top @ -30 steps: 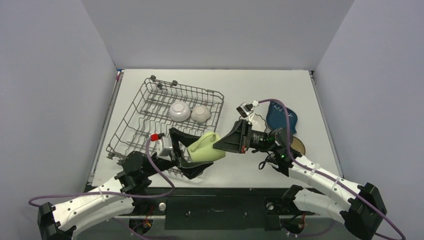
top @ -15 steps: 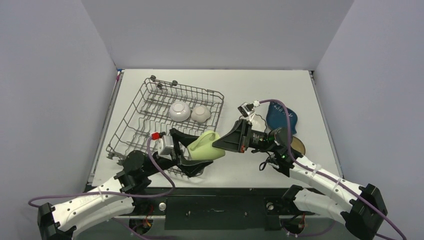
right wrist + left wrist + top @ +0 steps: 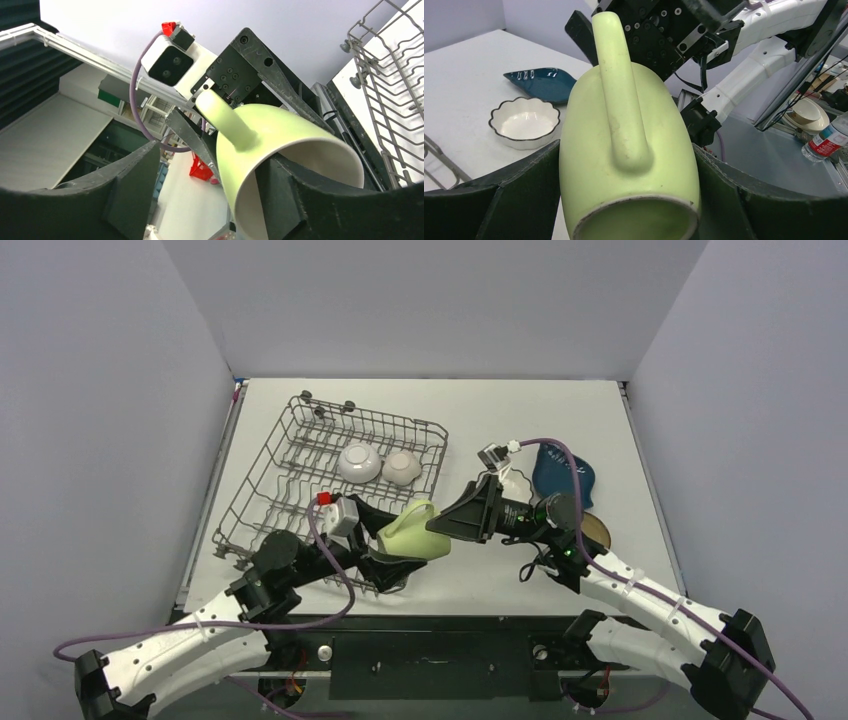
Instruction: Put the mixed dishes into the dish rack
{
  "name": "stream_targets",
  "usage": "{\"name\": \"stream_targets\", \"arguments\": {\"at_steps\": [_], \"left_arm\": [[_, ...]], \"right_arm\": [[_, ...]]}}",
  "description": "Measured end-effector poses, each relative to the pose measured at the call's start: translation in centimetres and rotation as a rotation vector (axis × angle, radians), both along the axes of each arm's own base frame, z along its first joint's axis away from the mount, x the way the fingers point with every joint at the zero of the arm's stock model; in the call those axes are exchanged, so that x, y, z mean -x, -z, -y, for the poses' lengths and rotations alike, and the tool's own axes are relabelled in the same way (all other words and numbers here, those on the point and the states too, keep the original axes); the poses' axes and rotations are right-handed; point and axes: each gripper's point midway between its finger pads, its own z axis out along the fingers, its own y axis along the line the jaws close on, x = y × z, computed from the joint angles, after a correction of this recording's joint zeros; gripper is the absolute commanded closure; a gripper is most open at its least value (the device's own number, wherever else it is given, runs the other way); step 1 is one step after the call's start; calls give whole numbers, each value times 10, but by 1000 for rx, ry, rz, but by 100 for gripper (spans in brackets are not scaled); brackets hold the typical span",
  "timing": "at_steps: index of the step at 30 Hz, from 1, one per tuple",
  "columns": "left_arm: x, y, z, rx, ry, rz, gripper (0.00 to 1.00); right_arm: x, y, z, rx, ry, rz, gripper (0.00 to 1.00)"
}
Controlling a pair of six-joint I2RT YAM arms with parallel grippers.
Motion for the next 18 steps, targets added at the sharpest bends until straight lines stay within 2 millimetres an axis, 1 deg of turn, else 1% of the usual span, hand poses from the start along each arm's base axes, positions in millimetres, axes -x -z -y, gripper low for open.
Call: {"name": "stream_targets", "arguments": {"at_steps": [1,4,7,10,15,18], "left_arm": [[-2,1,-2,-4,-7,-10,100],[-10,4,-9,-9,-40,-40,100],[-20,4,-18,0,-79,-74,100],[-30,0,-28,24,-116,-102,100],[-41,1,-39,-31,-176,-179,100],[-50,-2,-48,-117,-246,-232,100]], "right_arm": [[-1,0,1,-1,5,0,30],[-10,-2,5,-5,36,2,25],[-23,-4,15,-14,91,9,24],[-33,0,25,-13,137,3,24],[-55,20,42,37,225,-43,25],[-74,41,60,122,318,-66,27]]}}
